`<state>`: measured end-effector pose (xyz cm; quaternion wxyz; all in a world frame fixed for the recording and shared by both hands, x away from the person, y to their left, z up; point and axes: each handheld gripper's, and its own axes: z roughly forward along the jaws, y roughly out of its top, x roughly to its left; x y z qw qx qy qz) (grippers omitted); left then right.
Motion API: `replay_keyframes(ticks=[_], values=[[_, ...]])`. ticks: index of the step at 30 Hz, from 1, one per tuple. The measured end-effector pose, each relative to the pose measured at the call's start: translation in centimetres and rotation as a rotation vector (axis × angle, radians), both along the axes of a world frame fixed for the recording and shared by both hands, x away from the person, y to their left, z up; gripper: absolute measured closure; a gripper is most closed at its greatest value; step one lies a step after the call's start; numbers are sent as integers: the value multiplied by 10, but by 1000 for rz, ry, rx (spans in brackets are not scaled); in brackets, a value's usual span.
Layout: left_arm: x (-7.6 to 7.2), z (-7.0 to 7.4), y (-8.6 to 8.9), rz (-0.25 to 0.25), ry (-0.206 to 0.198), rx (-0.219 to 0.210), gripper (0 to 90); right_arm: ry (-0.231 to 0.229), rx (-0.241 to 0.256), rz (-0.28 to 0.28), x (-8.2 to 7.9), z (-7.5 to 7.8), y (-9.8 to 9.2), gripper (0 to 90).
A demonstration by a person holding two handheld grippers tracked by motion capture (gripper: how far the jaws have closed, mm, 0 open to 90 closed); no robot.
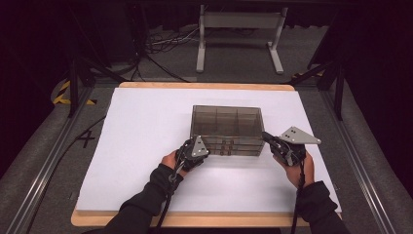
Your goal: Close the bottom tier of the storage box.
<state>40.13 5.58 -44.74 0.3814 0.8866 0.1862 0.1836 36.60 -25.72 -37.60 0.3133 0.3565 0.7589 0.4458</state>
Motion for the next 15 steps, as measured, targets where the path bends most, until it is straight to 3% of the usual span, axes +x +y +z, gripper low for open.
replay_keyframes(ticks=[15], values=[[0, 4, 4, -6, 4, -17, 890, 0, 2, 0, 0, 0, 0, 900]])
